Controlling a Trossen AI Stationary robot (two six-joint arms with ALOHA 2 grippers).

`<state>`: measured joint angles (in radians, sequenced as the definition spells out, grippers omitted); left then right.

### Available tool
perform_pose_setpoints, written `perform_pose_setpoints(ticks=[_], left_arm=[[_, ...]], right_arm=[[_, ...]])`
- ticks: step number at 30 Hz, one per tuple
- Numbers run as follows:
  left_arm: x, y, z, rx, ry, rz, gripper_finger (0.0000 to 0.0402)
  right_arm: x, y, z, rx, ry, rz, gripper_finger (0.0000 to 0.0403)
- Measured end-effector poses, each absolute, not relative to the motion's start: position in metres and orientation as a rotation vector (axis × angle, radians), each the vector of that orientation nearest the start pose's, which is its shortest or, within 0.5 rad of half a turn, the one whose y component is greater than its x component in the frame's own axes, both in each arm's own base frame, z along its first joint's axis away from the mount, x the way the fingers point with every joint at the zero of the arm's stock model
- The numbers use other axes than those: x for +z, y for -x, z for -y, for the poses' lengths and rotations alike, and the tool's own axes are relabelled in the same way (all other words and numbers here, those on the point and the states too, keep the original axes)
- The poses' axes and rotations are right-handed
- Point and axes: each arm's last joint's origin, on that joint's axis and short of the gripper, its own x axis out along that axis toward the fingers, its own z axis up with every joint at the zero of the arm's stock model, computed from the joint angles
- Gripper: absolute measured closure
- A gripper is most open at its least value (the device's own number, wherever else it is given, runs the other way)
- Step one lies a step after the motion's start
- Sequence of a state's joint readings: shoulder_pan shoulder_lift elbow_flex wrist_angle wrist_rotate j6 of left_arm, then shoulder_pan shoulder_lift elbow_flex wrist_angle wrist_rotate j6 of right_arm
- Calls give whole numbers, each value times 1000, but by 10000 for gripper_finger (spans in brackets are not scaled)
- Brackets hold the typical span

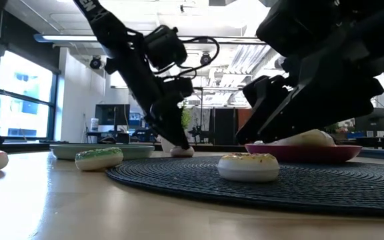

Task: Pick & Place donuts
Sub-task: Put the top small red donut on the blue plate

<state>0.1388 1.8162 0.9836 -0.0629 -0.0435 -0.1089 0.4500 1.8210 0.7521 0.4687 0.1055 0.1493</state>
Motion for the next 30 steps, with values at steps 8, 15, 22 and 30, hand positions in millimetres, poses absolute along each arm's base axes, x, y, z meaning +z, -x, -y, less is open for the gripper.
perform_pose_setpoints(ticks=[8, 15, 22, 30], left_arm=[[141, -350, -50, 241, 132, -898, 242], [143, -347, -50, 232, 138, -913, 353], [195, -319, -47, 276, 130, -901, 391], [235, -264, -42, 385, 122, -986, 383]], right_arm=[[119, -303, -143, 277, 26, -603, 229], [119, -303, -142, 271, 27, -603, 233], [119, -304, -142, 269, 25, -603, 231], [118, -304, -140, 239, 28, -604, 231]])
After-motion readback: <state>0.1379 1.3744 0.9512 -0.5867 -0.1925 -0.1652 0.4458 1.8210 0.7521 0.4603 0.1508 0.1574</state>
